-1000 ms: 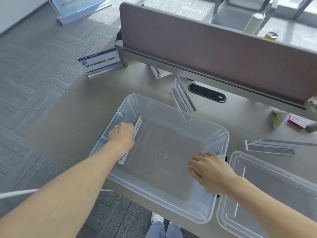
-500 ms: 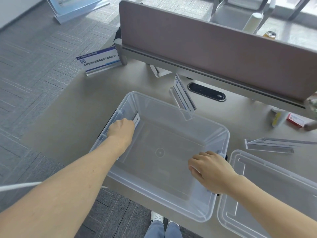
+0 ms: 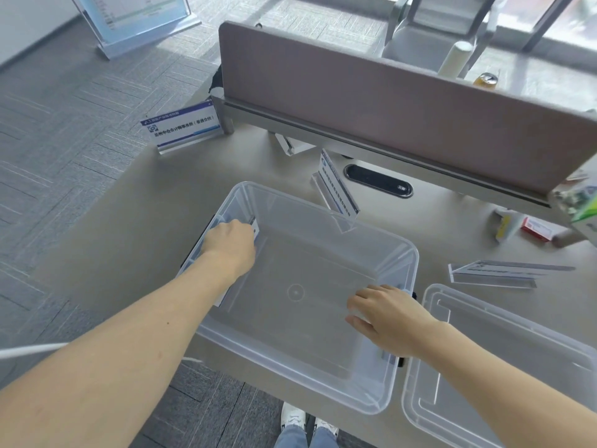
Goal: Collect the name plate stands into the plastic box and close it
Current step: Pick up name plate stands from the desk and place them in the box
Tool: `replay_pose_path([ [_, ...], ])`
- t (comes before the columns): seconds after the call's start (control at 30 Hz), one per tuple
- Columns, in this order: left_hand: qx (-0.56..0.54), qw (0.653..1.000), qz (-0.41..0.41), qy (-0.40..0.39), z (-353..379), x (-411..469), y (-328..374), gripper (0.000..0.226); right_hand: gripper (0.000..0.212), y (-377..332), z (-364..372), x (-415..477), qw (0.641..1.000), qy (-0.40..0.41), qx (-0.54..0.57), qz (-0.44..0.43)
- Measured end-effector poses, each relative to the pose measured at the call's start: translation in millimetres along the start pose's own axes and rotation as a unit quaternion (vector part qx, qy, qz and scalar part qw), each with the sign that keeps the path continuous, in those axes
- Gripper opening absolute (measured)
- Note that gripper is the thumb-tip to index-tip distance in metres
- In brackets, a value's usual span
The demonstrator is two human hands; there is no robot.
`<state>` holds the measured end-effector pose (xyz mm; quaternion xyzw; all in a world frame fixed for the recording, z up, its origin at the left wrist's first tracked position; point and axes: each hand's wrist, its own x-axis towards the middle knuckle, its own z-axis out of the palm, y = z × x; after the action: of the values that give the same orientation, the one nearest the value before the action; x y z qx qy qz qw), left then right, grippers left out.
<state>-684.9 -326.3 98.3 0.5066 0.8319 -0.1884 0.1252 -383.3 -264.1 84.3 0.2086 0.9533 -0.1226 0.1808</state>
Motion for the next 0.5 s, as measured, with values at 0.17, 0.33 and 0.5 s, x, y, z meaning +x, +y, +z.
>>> replay_pose_path([
  [0.17,0.013,0.99,0.123,0.071,-72,-18,14,0.035,0.037,-2,-58,-11,0.997,0.034,0.036,0.053],
  [0.33,-0.014,0.976,0.198,0.089,-166,-31,31,0.041,0.041,10,-143,-44,0.982,0.087,0.05,0.158],
  [0.5,-0.024,0.961,0.24,0.132,-238,-43,75,0.057,0.059,45,-195,-111,0.948,0.123,0.065,0.285],
])
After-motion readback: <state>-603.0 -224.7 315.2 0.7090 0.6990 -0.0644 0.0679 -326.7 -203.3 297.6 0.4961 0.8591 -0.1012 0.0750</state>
